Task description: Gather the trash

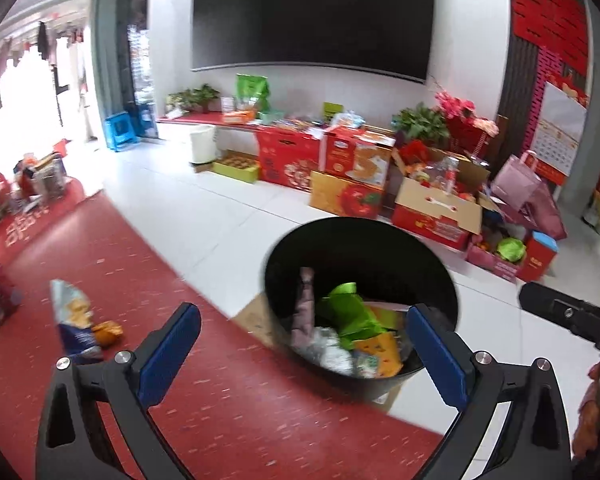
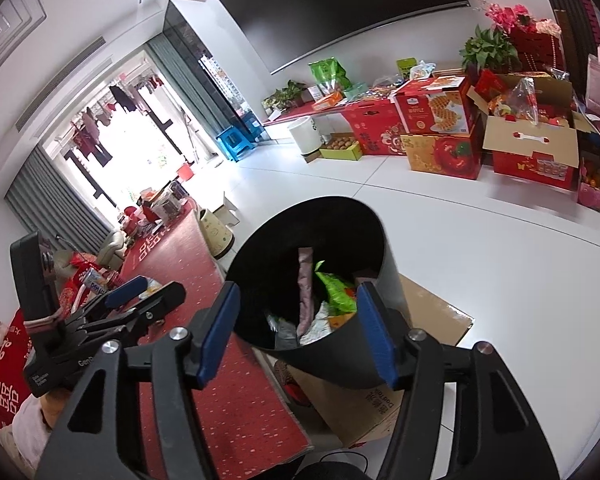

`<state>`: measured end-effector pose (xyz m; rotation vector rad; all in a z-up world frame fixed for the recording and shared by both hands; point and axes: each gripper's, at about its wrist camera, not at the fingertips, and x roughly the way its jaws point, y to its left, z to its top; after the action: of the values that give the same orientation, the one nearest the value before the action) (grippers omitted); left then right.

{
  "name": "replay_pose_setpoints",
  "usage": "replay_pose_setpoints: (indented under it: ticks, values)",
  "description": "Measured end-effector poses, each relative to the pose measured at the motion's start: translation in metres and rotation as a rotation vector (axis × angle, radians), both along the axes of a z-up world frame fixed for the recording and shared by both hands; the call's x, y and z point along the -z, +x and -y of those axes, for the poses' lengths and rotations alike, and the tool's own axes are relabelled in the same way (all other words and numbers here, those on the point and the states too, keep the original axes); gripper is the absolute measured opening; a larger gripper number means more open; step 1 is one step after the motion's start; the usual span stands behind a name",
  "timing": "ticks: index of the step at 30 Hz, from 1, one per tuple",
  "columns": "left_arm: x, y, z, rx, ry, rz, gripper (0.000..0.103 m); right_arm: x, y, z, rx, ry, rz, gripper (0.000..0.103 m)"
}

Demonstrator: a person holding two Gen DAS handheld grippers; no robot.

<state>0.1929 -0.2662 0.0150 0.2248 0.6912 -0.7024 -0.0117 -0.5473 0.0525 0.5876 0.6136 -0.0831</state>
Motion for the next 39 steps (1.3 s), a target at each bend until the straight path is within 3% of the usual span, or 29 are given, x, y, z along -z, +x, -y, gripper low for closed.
replay_pose_setpoints:
  ticks: [5, 15, 26, 33, 39]
  values:
    - [0.001, 0.005, -0.041, -0.041, 0.004, -0.011, 0.103, -0.005, 0.006, -0.022, -0.030, -0.013, -0.001, 0.075]
    - [0.003, 0.026, -0.108, -0.137, 0.018, -0.009, 0.103, -0.006, 0.032, -0.072, -0.126, -0.044, -0.026, 0.079]
    - [0.015, 0.106, -0.194, -0.315, 0.031, -0.099, 0.103, 0.013, 0.078, -0.138, -0.302, -0.057, -0.072, 0.079]
    - [0.034, 0.154, -0.191, -0.329, 0.002, -0.183, 0.103, 0.027, 0.106, -0.168, -0.377, -0.069, -0.104, 0.079]
    - [0.059, 0.179, -0.165, -0.321, 0.058, -0.208, 0.103, 0.035, 0.123, -0.175, -0.406, -0.082, -0.126, 0.079]
